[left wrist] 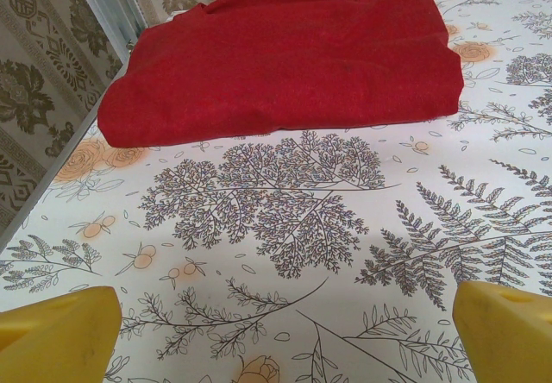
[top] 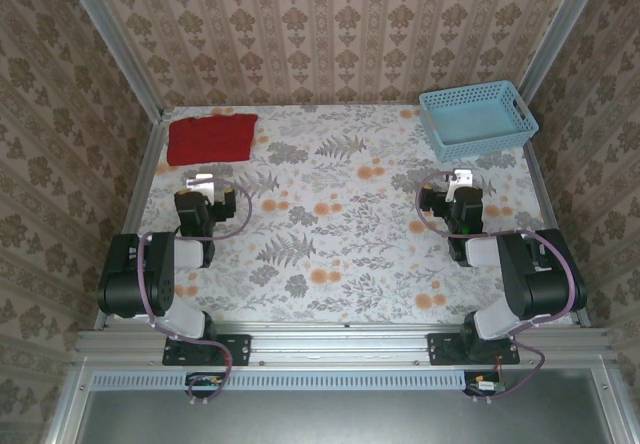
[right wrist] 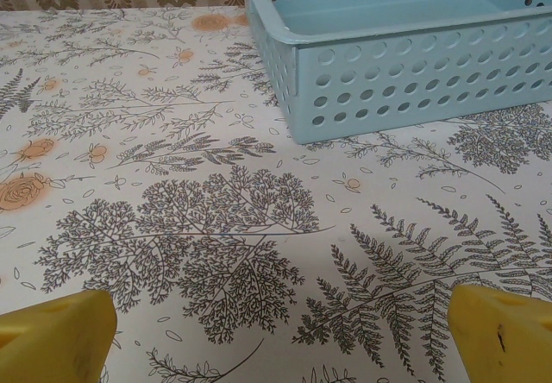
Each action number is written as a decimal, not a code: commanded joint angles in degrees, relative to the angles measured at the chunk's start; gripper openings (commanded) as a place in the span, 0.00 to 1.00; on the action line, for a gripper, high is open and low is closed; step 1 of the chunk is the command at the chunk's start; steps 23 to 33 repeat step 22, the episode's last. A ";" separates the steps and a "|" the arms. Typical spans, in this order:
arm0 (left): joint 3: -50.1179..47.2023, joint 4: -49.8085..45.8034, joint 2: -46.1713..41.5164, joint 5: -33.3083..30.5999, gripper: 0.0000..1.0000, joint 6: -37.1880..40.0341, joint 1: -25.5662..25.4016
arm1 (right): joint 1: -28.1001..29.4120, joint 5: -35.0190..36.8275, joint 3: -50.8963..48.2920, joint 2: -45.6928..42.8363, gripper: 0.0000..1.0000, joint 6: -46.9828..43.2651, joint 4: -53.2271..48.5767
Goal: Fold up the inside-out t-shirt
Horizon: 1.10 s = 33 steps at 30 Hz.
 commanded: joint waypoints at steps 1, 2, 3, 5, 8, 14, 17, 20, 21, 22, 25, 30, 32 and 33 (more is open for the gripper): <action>0.76 0.34 -0.04 -0.37 1.00 -1.03 -0.22 | -0.17 -1.02 0.49 0.30 1.00 -0.15 2.24; 0.76 0.32 0.00 -0.29 1.00 -1.03 -0.26 | -0.22 -1.02 0.48 0.29 1.00 -0.15 2.24; 0.76 0.37 -0.05 -0.29 1.00 -1.03 -0.23 | -0.16 -1.04 0.48 0.30 1.00 -0.15 2.24; 0.76 0.34 -0.06 -0.31 1.00 -1.03 -0.26 | -0.18 -1.02 0.53 0.38 1.00 -0.15 2.24; 0.76 0.32 -0.04 -0.33 1.00 -1.00 -0.26 | -0.17 -1.04 0.57 0.31 1.00 -0.15 2.16; 0.76 0.34 -0.04 -0.35 1.00 -1.03 -0.22 | -0.22 -1.16 1.18 0.59 1.00 -0.15 1.12; 0.76 0.34 -0.01 -0.35 1.00 -1.03 -0.23 | -0.33 -1.34 1.38 0.57 1.00 -0.02 0.92; 0.76 0.33 0.00 -0.34 1.00 -1.04 -0.22 | -0.33 -1.21 0.72 0.37 1.00 -0.16 1.95; 0.76 0.32 -0.07 -0.35 1.00 -1.02 -0.22 | -0.33 -1.22 0.61 0.37 1.00 -0.15 1.98; 0.71 0.32 -0.05 -0.31 1.00 -1.00 -0.22 | -0.24 -1.24 0.58 0.34 1.00 -0.13 2.14; 0.71 0.32 -0.05 -0.31 1.00 -1.00 -0.22 | -0.24 -1.24 0.58 0.34 1.00 -0.13 2.14; 0.71 0.32 -0.05 -0.31 1.00 -1.00 -0.22 | -0.24 -1.24 0.58 0.34 1.00 -0.13 2.14; 0.71 0.32 -0.05 -0.31 1.00 -1.00 -0.22 | -0.24 -1.24 0.58 0.34 1.00 -0.13 2.14; 0.71 0.32 -0.05 -0.31 1.00 -1.00 -0.22 | -0.24 -1.24 0.58 0.34 1.00 -0.13 2.14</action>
